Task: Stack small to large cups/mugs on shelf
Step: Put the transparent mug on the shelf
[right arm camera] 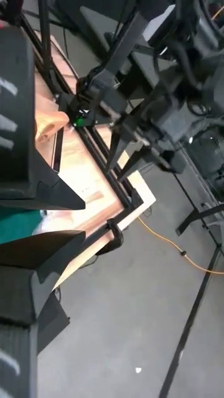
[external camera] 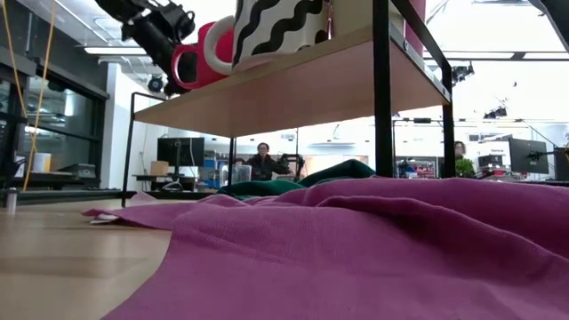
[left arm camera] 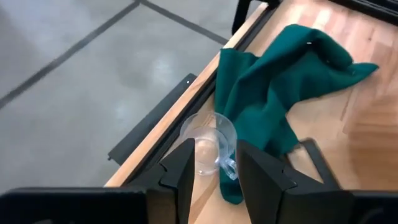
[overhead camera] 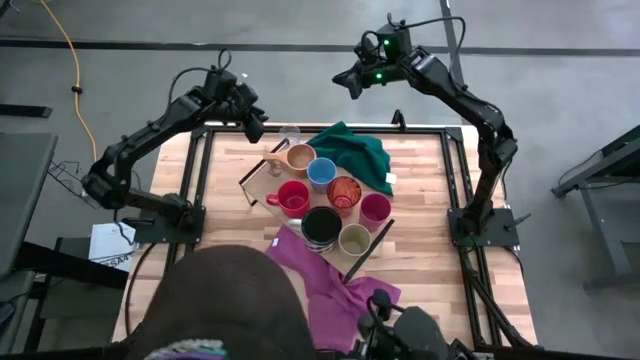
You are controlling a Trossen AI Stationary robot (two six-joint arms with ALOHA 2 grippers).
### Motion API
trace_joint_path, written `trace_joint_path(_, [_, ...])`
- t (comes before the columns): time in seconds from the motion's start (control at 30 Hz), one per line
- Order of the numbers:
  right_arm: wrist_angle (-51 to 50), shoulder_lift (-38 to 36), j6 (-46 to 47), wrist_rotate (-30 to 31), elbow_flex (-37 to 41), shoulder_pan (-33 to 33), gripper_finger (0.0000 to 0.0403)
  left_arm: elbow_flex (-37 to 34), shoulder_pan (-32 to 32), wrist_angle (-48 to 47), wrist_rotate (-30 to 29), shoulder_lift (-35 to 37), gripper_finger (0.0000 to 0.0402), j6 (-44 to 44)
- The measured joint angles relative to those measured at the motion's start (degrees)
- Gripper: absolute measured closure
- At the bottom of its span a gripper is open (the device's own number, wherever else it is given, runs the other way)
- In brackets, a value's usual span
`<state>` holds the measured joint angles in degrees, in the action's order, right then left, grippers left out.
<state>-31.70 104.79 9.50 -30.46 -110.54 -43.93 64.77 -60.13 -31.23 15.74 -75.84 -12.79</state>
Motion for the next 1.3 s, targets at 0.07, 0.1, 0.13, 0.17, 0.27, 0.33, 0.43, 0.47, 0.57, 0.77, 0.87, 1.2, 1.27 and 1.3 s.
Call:
trace_joint_path(0.07, [-0.2,0.0,0.5,0.0,0.0,-0.4,0.0348,0.0,-0.9,1.1,0.5,-2.0,0.0298,1.3])
trace_joint_path(0.1, [-0.2,0.0,0.5,0.0,0.0,-0.4,0.0348,0.0,-1.5,1.7,1.2,-2.7,0.0298,1.8])
trace_joint_path(0.13, [-0.2,0.0,0.5,0.0,0.0,-0.5,0.0348,0.0,-2.1,2.7,2.0,-3.2,0.0298,2.4])
trace_joint_path(0.17, [-0.2,0.0,0.5,0.0,0.0,-0.7,0.0348,0.0,-2.7,3.6,2.9,-3.8,0.0298,2.9])
trace_joint_path(0.27, [-0.2,0.0,0.4,0.0,0.0,-0.7,0.0348,0.1,-4.2,4.3,5.4,-5.8,0.0298,4.2])
trace_joint_path(0.33, [-0.2,0.0,0.1,0.0,0.0,-0.7,0.0348,0.1,-4.9,4.6,6.4,-6.9,0.0298,4.9])
trace_joint_path(0.43, [-0.5,0.0,-0.7,0.0,0.0,-0.7,0.0348,0.0,-5.2,4.6,6.7,-8.8,0.0298,5.8])
trace_joint_path(0.47, [-0.7,0.0,-0.9,0.0,0.0,-0.7,0.0348,0.0,-5.1,4.6,7.0,-9.4,0.0298,5.9])
trace_joint_path(0.57, [-1.8,0.0,-2.1,0.1,0.0,-0.7,0.0348,0.0,-5.1,5.1,9.0,-10.9,0.0298,7.1])
trace_joint_path(0.77, [-2.8,0.0,-3.4,0.2,0.0,-0.7,0.0348,0.1,-5.1,8.0,9.3,-12.7,0.0298,8.2])
trace_joint_path(0.87, [-3.1,0.0,-3.6,0.1,0.0,-1.0,0.0348,0.1,-5.1,7.9,9.2,-14.3,0.0298,8.7])
trace_joint_path(1.2, [-3.5,0.0,-4.4,-0.1,0.0,-1.5,0.0348,0.0,-5.1,8.0,9.1,-17.9,0.0298,8.7])
trace_joint_path(1.27, [-3.5,0.0,-4.6,-0.1,0.0,-1.5,0.0348,0.0,-5.1,8.1,9.2,-18.7,0.0298,9.1])
trace_joint_path(1.3, [-3.5,0.0,-4.6,-0.1,0.0,-1.5,0.0348,0.0,-5.1,8.1,9.5,-19.3,0.0298,9.2])
